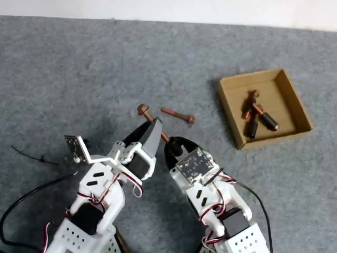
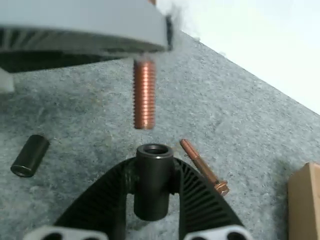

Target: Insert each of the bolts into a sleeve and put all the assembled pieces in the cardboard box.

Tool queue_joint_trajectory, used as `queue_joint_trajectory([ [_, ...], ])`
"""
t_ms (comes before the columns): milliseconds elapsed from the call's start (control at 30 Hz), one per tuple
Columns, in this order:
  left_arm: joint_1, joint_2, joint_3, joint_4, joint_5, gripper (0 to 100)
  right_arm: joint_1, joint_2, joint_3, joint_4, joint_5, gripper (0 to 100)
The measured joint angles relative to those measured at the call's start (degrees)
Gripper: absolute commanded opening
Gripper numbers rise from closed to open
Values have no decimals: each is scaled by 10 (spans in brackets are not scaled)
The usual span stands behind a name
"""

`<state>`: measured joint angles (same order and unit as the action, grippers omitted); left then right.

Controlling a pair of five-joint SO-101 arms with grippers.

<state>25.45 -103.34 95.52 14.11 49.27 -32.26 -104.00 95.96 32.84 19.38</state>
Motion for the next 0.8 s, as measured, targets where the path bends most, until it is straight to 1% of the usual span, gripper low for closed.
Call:
queue_joint_trajectory([
  [800,0,0,5,4,-4,7,0,0,0,0,0,5],
])
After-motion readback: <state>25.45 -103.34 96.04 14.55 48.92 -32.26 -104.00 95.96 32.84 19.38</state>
